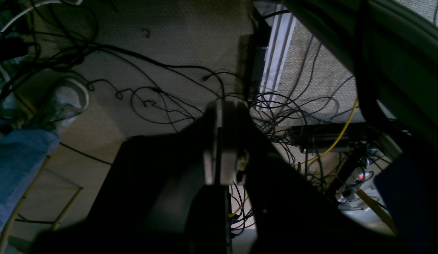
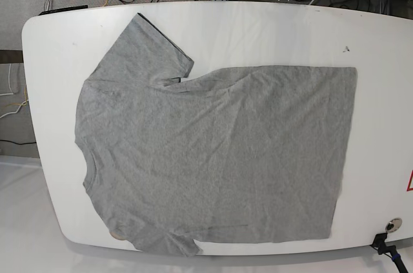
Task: Fold the T-shirt properly
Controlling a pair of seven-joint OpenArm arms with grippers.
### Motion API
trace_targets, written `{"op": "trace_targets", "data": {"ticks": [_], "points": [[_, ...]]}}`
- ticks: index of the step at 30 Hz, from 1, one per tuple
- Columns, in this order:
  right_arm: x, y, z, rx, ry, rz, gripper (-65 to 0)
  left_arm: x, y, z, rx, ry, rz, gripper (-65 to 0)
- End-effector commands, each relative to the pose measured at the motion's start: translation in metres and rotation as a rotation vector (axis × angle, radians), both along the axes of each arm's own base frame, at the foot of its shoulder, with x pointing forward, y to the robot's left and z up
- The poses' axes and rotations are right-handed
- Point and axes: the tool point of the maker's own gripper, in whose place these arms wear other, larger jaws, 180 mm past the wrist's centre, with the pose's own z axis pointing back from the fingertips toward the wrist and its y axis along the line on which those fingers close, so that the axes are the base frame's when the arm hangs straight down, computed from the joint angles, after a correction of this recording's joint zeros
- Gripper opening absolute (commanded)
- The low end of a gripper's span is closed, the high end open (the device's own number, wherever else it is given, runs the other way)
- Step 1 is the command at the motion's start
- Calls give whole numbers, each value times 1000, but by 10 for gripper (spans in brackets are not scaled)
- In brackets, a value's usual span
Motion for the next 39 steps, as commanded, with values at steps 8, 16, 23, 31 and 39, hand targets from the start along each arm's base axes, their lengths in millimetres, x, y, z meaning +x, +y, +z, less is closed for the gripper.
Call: {"op": "trace_targets", "data": {"ticks": [8, 16, 23, 31, 39], "points": [[9, 5, 0, 19, -14, 4, -650, 9, 5, 0, 16, -18, -5, -650], [5, 4, 0, 17, -3, 0, -650, 10, 7, 0, 20, -25, -5, -650], [6, 3, 0, 16, -2, -3, -650, 7, 9, 0, 23, -18, -11, -650], [8, 4, 0, 18, -2, -6, -650, 8, 8, 0, 20, -20, -12, -650], [5, 5, 0, 23, 12, -5, -650, 6, 9, 0, 23, -17, -11, -650]]}}
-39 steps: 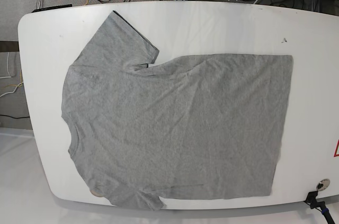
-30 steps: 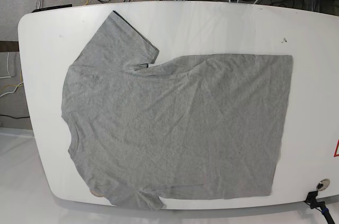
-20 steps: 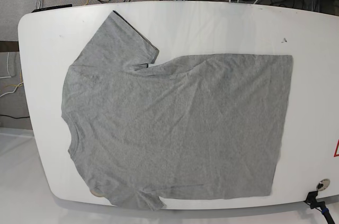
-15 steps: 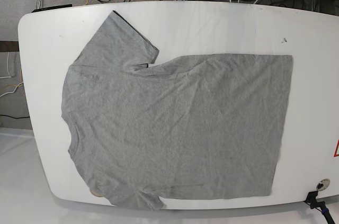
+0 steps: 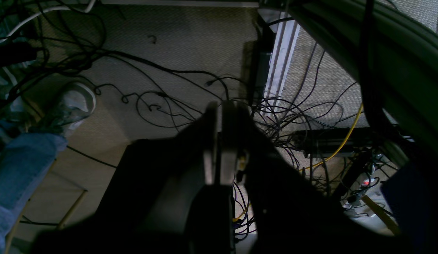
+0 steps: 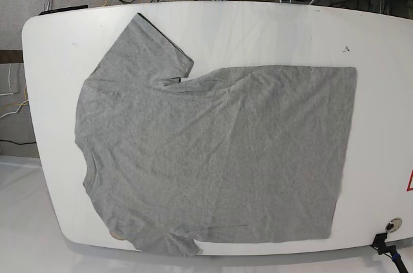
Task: Fold the T-shirt properly
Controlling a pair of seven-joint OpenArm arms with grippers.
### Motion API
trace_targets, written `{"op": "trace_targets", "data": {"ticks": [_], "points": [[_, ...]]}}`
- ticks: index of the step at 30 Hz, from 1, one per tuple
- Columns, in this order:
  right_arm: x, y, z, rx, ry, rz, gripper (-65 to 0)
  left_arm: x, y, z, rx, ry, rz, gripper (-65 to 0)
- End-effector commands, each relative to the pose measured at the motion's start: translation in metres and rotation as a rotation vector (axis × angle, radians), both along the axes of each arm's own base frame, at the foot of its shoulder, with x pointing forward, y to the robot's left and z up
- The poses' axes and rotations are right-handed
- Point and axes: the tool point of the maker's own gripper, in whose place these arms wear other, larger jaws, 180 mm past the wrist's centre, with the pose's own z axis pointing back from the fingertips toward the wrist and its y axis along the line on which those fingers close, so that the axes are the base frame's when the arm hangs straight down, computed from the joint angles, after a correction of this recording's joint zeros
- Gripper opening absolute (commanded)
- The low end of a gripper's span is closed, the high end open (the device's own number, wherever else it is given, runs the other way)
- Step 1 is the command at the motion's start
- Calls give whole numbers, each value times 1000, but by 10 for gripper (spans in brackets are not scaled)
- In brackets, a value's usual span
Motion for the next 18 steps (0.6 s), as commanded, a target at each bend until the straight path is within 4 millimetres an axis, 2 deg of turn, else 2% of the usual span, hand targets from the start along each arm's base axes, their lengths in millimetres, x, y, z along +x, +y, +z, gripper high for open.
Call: {"op": "trace_targets", "data": {"ticks": [1, 11, 12, 13, 18], "points": [[1, -2, 0, -2, 3, -2, -650, 2, 4, 0, 6, -4, -7, -650], [-1, -4, 0, -1, 3, -10, -650, -2, 8, 0, 12, -11, -6, -650], [11, -3, 0, -9, -35, 4, -650, 4, 7, 0, 18, -20, -18, -650], [12, -3, 0, -7, -37, 1, -650, 4, 9, 0, 22, -19, -16, -650], [7, -5, 0, -12, -30, 8, -650, 4, 13, 1, 25, -24, -13, -650]]}}
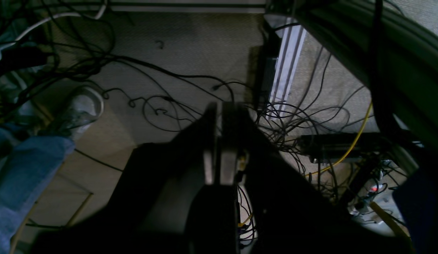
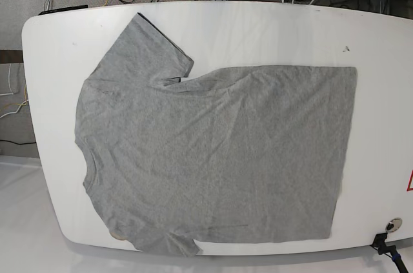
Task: Fold the T-shirt properly
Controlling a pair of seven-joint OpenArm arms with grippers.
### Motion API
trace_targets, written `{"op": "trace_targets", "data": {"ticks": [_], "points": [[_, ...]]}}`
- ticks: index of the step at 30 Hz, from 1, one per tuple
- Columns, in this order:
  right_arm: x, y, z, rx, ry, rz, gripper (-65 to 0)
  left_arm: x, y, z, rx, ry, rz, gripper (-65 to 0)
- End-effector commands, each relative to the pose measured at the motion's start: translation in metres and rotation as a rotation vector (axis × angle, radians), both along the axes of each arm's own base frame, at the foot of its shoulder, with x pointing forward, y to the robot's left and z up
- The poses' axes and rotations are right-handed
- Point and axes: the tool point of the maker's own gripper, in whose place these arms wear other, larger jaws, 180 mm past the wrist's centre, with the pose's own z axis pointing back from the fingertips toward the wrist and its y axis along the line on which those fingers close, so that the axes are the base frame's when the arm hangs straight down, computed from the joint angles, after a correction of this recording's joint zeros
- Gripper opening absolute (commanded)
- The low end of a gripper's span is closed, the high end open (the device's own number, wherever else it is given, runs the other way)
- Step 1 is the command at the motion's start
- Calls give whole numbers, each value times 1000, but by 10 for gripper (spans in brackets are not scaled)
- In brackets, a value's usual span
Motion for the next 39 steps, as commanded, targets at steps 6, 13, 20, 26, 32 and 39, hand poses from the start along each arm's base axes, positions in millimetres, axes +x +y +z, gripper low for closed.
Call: {"op": "trace_targets", "data": {"ticks": [6, 13, 20, 26, 32, 39], "points": [[-3, -5, 0, -10, 1, 1, -650, -4, 3, 0, 1, 5, -5, -650], [-2, -5, 0, -10, 1, 3, -650, -1, 2, 0, 3, -3, -6, -650], [-2, -5, 0, -8, -1, 4, -650, -1, 4, 0, 4, -1, -2, -650], [-6, -4, 0, -9, 5, 2, -650, -4, 4, 0, 1, 10, -4, -650], [-19, -8, 1, -12, 15, 1, -650, -13, 7, 1, 6, 22, -11, -650], [-60, -48, 13, -58, -38, -23, -650, -27, 28, 13, 29, -111, -37, -650]]}}
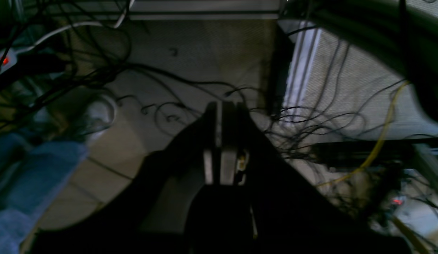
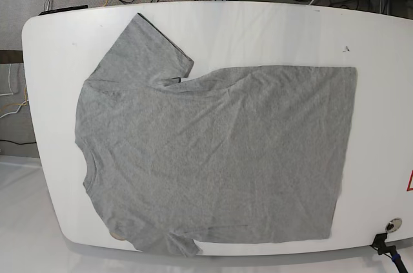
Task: Fold the T-shirt properly
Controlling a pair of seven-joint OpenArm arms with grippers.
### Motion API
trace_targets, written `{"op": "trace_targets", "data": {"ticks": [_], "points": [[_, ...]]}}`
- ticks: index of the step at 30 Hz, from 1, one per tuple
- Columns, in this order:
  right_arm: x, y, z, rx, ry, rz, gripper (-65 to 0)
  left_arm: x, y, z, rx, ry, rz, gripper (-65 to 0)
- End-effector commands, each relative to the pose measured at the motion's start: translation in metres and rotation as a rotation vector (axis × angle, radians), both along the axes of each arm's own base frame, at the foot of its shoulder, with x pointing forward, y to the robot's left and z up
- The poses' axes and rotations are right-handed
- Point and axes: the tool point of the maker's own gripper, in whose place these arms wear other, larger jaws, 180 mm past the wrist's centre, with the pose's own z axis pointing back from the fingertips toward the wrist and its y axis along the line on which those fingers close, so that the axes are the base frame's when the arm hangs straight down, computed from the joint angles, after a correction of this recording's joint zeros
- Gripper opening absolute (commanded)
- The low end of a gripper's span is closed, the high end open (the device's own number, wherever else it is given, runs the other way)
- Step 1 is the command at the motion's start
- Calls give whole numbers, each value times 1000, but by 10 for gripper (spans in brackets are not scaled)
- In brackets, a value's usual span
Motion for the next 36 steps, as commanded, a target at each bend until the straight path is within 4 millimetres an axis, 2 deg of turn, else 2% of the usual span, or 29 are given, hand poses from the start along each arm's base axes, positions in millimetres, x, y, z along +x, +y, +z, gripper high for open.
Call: {"op": "trace_targets", "data": {"ticks": [1, 4, 5, 11, 15, 19, 23, 26, 32, 36], "points": [[-5, -18, 8, -19, -63, -8, -650, 0, 5, 7, 1, -57, -11, -650], [0, -28, 21, -28, -141, -2, -650, -4, 11, 21, 3, -112, -27, -650], [-2, -22, 17, -15, -139, 5, -650, -4, 11, 20, -4, -110, -17, -650], [-26, -32, 45, -12, -183, 32, -650, -20, 15, 50, -14, -163, -35, -650], [-30, -37, 73, -6, -235, 49, -650, -17, 10, 78, -35, -228, -49, -650], [-20, -43, 105, 15, -314, 44, -650, 0, 8, 117, -43, -325, -51, -650], [2, -48, 143, 44, -404, 19, -650, 24, 9, 162, -40, -415, -50, -650], [29, -58, 173, 46, -487, 18, -650, 47, 11, 202, -24, -487, -67, -650], [93, -83, 238, -9, -674, 40, -650, 91, 10, 270, 11, -617, -112, -650], [138, -88, 285, -28, -835, 40, -650, 117, 0, 308, 12, -701, -151, -650]]}}
